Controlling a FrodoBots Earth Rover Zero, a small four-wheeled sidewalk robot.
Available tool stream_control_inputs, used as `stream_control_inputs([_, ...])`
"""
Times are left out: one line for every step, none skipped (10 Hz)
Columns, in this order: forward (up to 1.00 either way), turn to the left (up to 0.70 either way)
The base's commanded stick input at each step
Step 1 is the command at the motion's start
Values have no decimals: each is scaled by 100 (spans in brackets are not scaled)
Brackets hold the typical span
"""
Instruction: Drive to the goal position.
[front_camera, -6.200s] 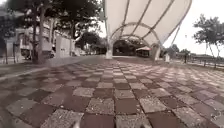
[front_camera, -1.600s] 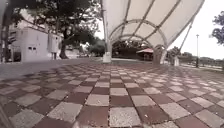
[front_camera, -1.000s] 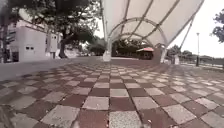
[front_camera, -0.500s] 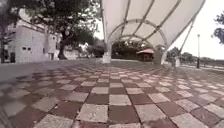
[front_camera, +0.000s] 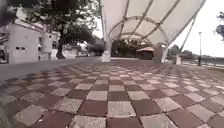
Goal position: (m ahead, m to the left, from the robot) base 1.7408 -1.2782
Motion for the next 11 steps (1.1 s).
stream_control_inputs([70,0])
stream_control_inputs([70,0])
stream_control_inputs([70,0])
stream_control_inputs([70,0])
stream_control_inputs([70,0])
stream_control_inputs([70,0])
stream_control_inputs([70,0])
stream_control_inputs([70,0])
stream_control_inputs([70,0])
stream_control_inputs([70,0])
stream_control_inputs([70,0])
